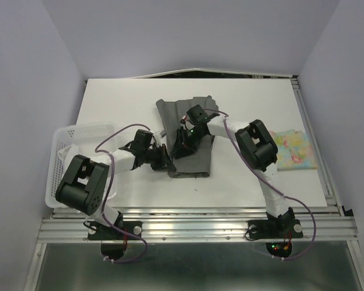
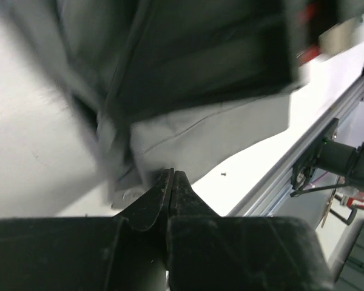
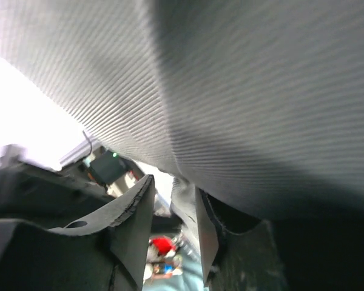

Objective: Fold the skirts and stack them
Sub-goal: Fold the skirt

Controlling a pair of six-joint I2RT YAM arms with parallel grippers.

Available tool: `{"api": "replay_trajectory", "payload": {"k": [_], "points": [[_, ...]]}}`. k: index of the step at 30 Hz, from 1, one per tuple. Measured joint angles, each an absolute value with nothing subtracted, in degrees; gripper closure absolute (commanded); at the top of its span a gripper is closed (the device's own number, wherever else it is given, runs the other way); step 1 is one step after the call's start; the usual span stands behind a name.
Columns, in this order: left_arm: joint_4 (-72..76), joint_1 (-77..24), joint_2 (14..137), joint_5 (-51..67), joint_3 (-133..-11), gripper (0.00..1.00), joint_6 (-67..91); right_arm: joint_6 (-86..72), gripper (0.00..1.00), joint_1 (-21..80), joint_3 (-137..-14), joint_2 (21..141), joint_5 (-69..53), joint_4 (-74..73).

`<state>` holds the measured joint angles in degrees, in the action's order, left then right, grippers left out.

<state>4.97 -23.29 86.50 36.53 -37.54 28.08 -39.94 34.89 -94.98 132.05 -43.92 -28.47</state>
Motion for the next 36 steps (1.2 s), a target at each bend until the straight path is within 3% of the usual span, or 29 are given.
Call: {"api": "replay_trajectory", "payload": {"k": [12,24,30,32,34,36], "points": [[5.85,-23.29,93.27,36.23,-38.35,1.00,29.93,-33.01,0.60,23.83,-108.20,134.06,-42.46,-30.87],[5.41,-23.27,92.47,35.77,-38.35,0.99,28.91,-21.76,0.60,23.16,-119.50,144.81,-46.39,-30.28],[-1.30,-25.32,83.00,31.07,-39.83,0.40,20.32,-17.91,0.62,22.26,-120.36,147.68,-52.80,-28.21],[-4.05,-27.88,78.96,28.34,-43.07,0.12,15.53,-16.82,0.62,22.06,-119.57,147.74,-54.06,-27.18],[-5.69,-31.64,75.70,25.06,-46.30,0.01,8.23,-16.23,0.58,21.93,-118.72,147.52,-54.89,-26.15],[-6.96,-35.70,73.12,21.67,-48.53,0.01,2.26,-15.99,0.48,21.82,-116.36,146.10,-55.16,-24.97]]}}
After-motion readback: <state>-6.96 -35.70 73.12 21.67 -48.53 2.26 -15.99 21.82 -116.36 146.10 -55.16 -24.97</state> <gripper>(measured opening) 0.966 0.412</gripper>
